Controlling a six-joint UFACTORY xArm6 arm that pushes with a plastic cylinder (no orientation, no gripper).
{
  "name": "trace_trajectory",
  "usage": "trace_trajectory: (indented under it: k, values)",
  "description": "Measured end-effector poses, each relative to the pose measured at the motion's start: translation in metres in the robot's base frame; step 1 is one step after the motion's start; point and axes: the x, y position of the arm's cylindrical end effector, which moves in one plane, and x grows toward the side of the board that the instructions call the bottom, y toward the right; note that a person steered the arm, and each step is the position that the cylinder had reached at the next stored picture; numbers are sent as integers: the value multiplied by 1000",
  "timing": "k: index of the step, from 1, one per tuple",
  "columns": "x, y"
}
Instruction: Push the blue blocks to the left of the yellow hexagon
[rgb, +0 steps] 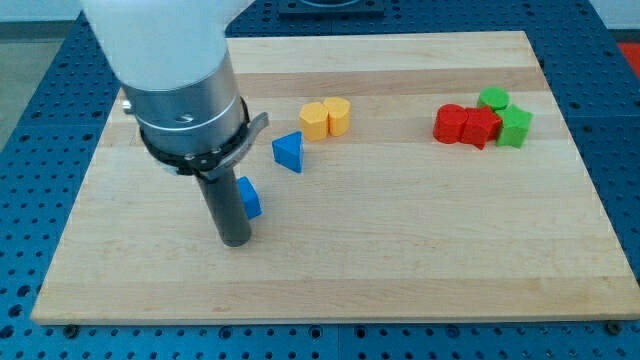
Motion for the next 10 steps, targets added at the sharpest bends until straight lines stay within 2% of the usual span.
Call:
trace_trajectory:
  k: [1, 3, 4, 6, 8, 10]
  values:
    - [-15, 4]
    - [-26, -43]
    - [-43, -33]
    - [-51, 35]
    - [-101, 21]
    - [-110, 34]
